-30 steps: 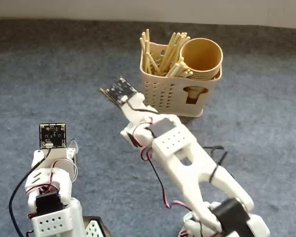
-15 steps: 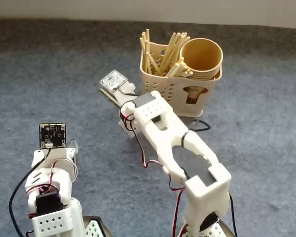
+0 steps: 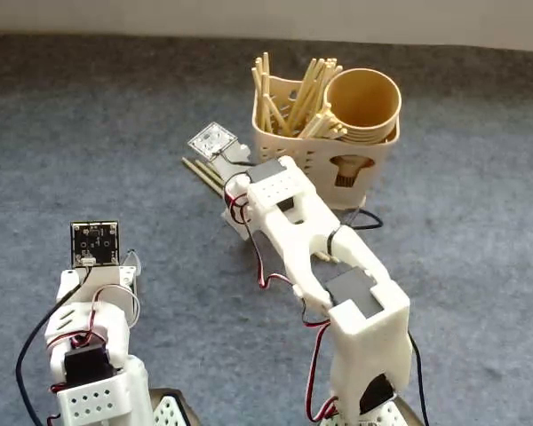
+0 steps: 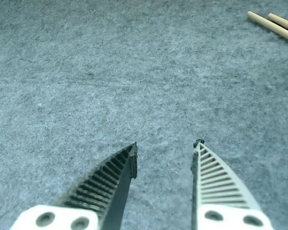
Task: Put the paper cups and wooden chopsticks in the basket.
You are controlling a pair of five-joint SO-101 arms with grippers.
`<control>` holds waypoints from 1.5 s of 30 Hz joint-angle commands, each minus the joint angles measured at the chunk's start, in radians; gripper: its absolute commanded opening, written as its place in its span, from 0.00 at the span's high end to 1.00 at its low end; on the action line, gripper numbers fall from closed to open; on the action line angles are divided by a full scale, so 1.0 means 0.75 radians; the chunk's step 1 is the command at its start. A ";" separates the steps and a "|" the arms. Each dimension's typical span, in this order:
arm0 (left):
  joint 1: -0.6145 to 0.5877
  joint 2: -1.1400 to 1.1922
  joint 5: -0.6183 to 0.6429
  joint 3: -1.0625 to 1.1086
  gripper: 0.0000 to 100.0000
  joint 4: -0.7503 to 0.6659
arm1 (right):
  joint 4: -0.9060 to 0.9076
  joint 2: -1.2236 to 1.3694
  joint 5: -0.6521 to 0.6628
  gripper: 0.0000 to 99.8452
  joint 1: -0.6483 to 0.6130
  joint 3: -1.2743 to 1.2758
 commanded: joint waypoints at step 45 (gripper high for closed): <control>-0.011 -0.005 -0.016 0.026 0.81 0.016 | 0.224 -0.625 0.010 0.99 -0.046 0.218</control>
